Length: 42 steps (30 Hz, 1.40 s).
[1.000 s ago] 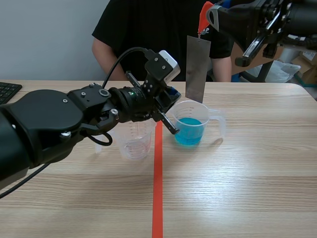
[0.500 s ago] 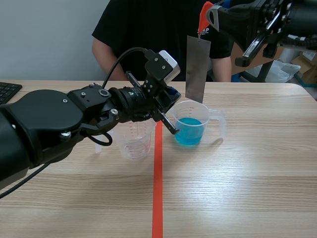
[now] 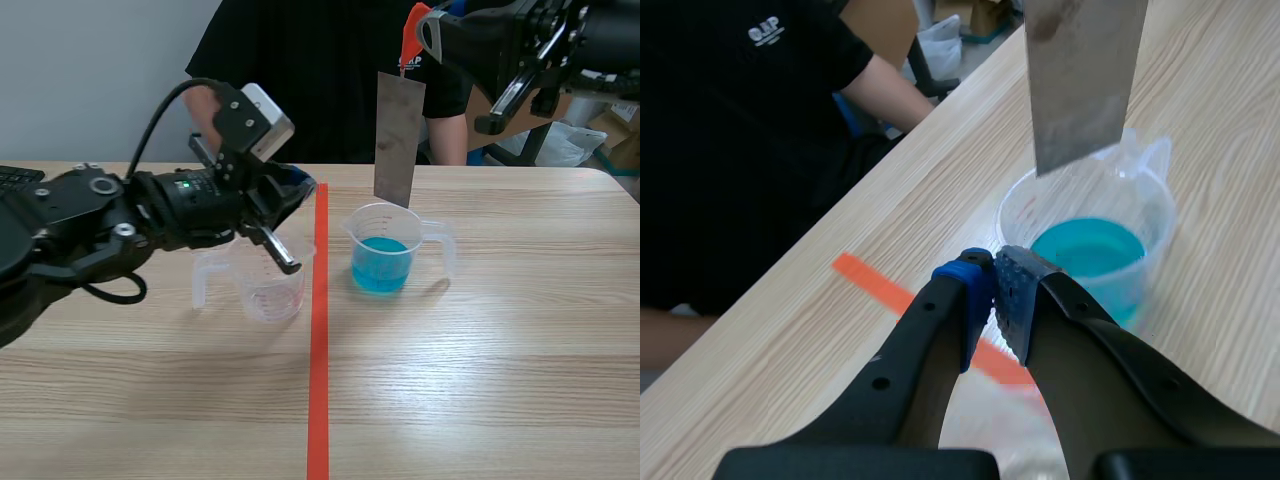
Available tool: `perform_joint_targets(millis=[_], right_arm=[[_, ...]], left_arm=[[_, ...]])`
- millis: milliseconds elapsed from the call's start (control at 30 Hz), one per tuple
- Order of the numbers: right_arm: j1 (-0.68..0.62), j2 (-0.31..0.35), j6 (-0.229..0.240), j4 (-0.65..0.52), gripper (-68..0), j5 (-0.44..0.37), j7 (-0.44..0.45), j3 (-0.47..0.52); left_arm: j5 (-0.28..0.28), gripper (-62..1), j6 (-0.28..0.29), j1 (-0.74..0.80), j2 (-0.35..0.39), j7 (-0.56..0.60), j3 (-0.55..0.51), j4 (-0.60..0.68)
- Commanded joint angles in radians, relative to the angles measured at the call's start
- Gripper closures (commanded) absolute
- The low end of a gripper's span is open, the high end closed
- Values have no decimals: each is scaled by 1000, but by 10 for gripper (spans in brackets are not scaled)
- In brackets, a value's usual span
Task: Do the redox reaction experiment.
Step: 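Point at the plate with the left hand, then lower the plate into the blue solution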
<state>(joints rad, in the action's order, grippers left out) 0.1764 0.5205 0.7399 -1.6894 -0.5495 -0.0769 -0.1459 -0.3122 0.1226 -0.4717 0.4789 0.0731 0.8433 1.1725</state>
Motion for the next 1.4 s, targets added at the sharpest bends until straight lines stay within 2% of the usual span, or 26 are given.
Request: perform_joint_targets(millis=[0, 133, 233, 300, 400, 500, 633, 767, 867, 1067, 1167, 1367], right_arm=[[18, 0, 6, -13, -17, -12, 15, 6], [18, 0, 6, -13, -17, -11, 14, 6], [18, 0, 6, -13, -17, -11, 14, 6], [18, 0, 6, -13, -17, -11, 11, 6], [18, 0, 6, -13, -17, -11, 11, 6], [18, 0, 6, -13, -17, -11, 11, 6], [18, 0, 6, -4, -17, -12, 14, 6], [18, -5, 6, 22, -17, -12, 26, -11], [21, -22, 6, 52, -17, -3, 32, -20], [26, -47, 6, 112, -17, 38, 65, -39], [26, -66, 6, 155, -17, 76, 92, -52], [27, -100, 6, 261, -17, 173, 181, -78]], left_arm=[[-20, -49, -8, 41, 64, -3, -41, 61], [-90, -49, -22, 190, 235, -21, -132, 201], [-161, -49, -35, 342, 355, -20, -234, 279], [-185, -49, -35, 460, 418, -21, -315, 311], [-205, -49, -38, 657, 473, -22, -447, 328], [-205, -49, -87, 865, 480, -26, -585, 328], [-204, -49, -107, 1110, 436, -24, -753, 328], [-200, -49, -110, 1279, 339, -26, -887, 328], [-200, -49, -110, 1369, 262, -25, -947, 328], [-191, -49, -110, 1475, 127, -26, -969, 327], [-164, -49, -110, 1502, 75, -25, -969, 327], [-145, -49, -110, 1502, 16, -26, -969, 327]])
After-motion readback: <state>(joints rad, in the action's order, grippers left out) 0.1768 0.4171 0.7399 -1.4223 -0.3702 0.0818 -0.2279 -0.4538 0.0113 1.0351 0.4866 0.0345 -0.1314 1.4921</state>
